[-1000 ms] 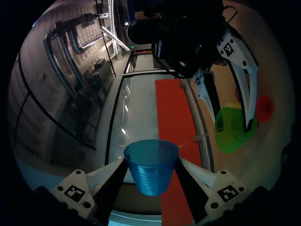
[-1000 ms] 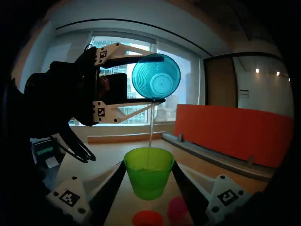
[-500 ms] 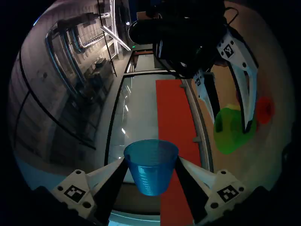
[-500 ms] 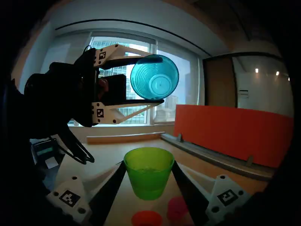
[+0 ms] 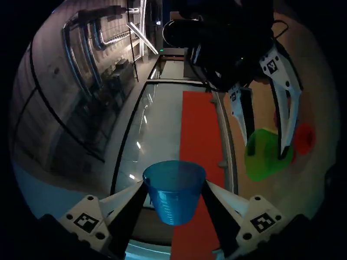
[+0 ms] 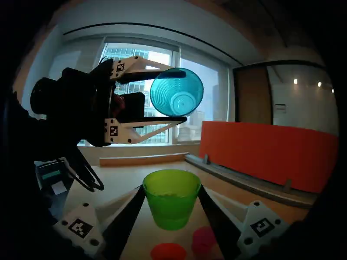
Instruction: Pour water
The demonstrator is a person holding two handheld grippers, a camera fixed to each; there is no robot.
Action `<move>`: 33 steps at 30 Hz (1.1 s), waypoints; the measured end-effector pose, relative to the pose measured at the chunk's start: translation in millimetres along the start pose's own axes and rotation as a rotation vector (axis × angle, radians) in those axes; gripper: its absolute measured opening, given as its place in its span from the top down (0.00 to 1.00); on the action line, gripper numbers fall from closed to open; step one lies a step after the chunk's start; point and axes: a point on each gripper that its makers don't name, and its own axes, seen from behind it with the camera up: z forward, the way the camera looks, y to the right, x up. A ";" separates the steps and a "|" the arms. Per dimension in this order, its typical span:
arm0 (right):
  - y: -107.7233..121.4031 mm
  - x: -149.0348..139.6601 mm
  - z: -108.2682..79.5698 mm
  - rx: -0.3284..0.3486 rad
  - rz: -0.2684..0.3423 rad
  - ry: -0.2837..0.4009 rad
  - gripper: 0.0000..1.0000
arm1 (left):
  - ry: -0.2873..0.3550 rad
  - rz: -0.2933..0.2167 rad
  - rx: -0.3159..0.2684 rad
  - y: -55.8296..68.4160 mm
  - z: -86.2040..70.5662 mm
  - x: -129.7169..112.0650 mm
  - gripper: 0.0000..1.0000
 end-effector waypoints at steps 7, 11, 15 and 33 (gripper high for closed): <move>1.2 1.8 -1.6 -0.005 0.000 0.005 0.09 | -0.003 -0.204 -0.006 -0.5 2.5 -6.8 0.15; 2.2 3.2 -2.7 -0.008 0.001 0.010 0.09 | -0.004 -0.322 -0.003 -2.3 3.8 -11.8 0.15; 2.3 4.8 -3.7 -0.009 0.003 0.014 0.09 | -0.010 -0.465 0.000 -2.2 3.1 -17.5 0.15; 4.0 12.3 -6.6 -0.020 0.000 0.031 0.09 | 0.005 -1.061 0.000 -12.0 1.7 -31.0 0.15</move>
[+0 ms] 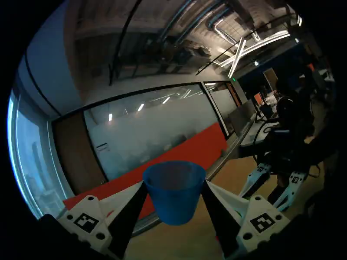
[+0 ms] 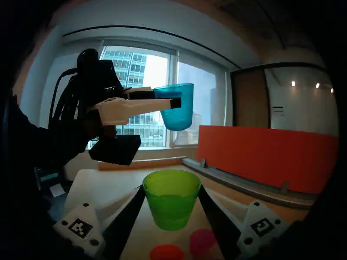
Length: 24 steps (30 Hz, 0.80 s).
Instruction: Pour water
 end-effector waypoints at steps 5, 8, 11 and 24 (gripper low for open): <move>-1.0 3.8 -0.5 0.000 0.003 0.008 0.10 | -0.004 -0.160 -0.017 0.5 3.9 -3.8 0.16; -2.5 6.1 -1.2 0.000 0.002 0.012 0.10 | -0.006 -0.226 -0.022 0.3 7.2 -4.4 0.15; -2.4 7.4 -1.7 -0.002 0.000 0.013 0.10 | -0.011 -0.279 -0.026 -0.2 9.5 -4.5 0.15; -3.1 9.7 -2.7 -0.004 -0.002 0.017 0.09 | -0.021 -0.349 -0.034 -4.6 11.7 -6.2 0.15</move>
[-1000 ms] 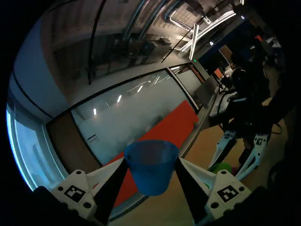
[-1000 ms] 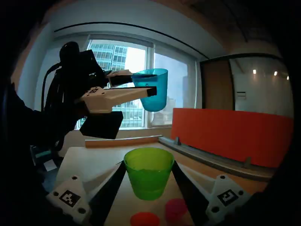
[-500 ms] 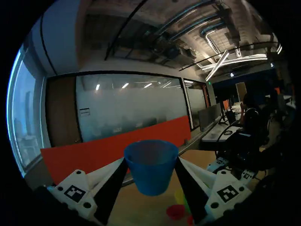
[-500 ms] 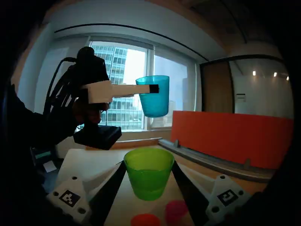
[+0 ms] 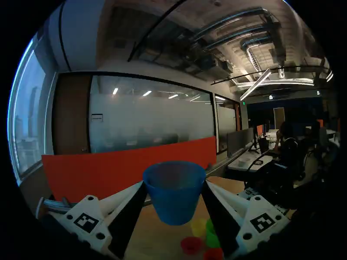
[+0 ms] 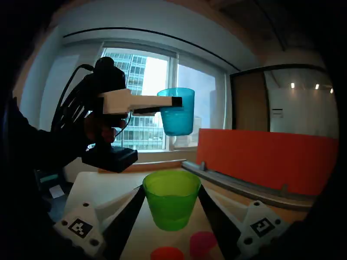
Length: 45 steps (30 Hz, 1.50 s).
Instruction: Pour water
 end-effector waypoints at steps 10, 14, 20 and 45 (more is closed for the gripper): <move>0.1 0.4 0.7 -0.001 -0.001 0.000 0.09 | -0.006 -0.007 0.012 -7.1 -2.5 -0.8 0.15; 0.6 0.0 0.1 -0.002 0.000 -0.001 0.09 | -0.011 -0.007 0.018 -10.7 -2.8 -1.7 0.16; 1.3 0.3 0.4 -0.005 -0.002 -0.003 0.10 | -0.016 -0.006 0.015 -9.5 -2.4 -1.9 0.15; 4.4 1.7 -3.0 -0.013 -0.008 -0.007 0.10 | -0.033 0.007 0.019 -13.8 -6.6 -6.1 0.16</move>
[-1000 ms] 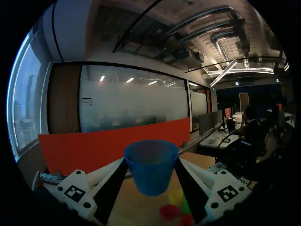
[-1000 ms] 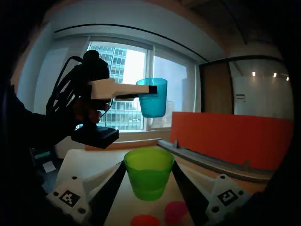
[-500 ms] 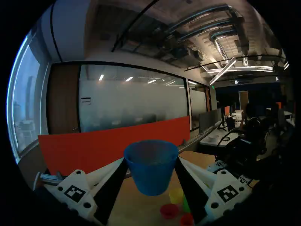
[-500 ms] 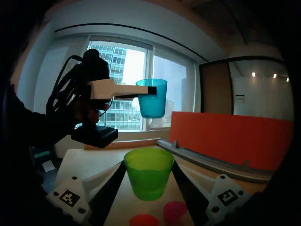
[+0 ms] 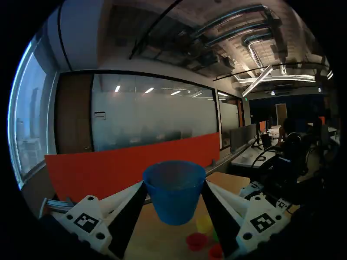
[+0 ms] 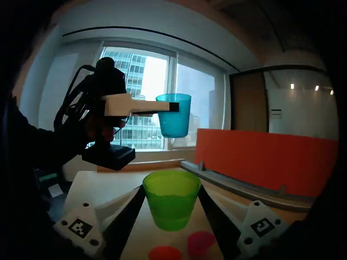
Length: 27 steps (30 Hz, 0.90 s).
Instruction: Pour water
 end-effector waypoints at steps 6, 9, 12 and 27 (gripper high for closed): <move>4.1 0.1 -5.8 -0.015 0.005 -0.003 0.09 | -0.011 -0.004 0.008 -2.8 -4.6 -9.5 0.16; 6.1 0.4 -11.0 -0.024 0.006 -0.006 0.09 | -0.019 -0.009 0.016 -5.3 -7.1 -17.0 0.15; 7.9 0.8 -17.7 -0.034 0.006 -0.011 0.09 | -0.027 -0.017 0.023 -7.8 -9.9 -24.6 0.15; 21.4 -5.6 -59.9 -0.096 0.022 -0.044 0.10 | -0.072 0.000 0.038 -7.7 -23.5 -73.2 0.15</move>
